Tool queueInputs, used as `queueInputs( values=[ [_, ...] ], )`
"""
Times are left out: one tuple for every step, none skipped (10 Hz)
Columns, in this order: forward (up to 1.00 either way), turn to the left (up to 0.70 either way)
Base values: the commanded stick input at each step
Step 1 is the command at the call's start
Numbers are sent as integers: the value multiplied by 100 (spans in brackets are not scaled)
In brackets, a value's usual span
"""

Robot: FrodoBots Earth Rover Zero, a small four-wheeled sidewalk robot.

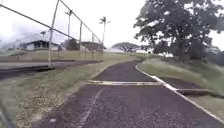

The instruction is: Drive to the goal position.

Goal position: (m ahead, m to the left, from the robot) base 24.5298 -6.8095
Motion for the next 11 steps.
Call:
queueInputs(
  values=[
    [70, 0],
    [70, 15],
    [70, 25],
    [70, 9],
    [70, 0],
    [70, 0],
    [70, 0],
    [70, 0],
    [70, 0],
    [70, 0],
    [70, 0]
  ],
)
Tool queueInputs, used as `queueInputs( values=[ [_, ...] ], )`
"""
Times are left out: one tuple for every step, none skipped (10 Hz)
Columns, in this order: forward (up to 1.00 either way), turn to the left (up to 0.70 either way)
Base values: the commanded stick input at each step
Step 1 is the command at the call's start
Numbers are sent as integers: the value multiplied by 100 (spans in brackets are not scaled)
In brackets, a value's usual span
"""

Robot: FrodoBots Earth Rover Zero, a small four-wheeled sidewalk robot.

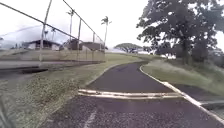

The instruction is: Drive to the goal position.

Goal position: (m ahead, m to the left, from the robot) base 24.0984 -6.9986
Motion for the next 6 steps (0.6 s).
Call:
queueInputs(
  values=[
    [70, 0],
    [70, -2],
    [70, -13],
    [70, -7],
    [70, -4],
    [70, -2]
  ],
)
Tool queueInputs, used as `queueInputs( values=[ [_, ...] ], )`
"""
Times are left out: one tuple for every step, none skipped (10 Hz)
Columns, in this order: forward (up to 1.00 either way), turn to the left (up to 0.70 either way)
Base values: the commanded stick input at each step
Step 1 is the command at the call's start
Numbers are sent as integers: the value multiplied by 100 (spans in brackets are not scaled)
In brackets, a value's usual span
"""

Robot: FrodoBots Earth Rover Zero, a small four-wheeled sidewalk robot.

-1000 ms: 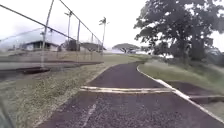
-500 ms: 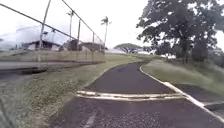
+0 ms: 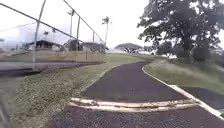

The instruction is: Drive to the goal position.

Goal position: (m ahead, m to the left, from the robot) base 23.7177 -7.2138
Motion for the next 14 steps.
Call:
queueInputs(
  values=[
    [70, -1],
    [70, 0],
    [70, 0],
    [70, 0],
    [70, 0],
    [70, 0],
    [70, -4],
    [70, -27],
    [70, -35],
    [70, 0],
    [70, 0],
    [70, 0],
    [70, 0],
    [70, 0]
  ],
)
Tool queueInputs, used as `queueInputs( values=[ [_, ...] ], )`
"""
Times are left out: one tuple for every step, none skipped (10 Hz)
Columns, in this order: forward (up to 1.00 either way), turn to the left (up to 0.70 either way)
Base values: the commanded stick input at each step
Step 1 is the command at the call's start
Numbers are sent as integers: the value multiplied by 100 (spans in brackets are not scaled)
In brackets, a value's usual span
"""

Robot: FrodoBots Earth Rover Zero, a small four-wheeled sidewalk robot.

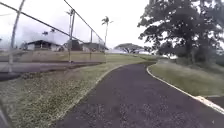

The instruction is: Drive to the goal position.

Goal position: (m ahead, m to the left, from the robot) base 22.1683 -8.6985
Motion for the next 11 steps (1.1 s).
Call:
queueInputs(
  values=[
    [70, 0],
    [70, 0],
    [70, 0],
    [70, -1],
    [70, -26],
    [70, -33],
    [70, -13],
    [70, 0],
    [70, 0],
    [70, 0],
    [70, 0]
  ],
)
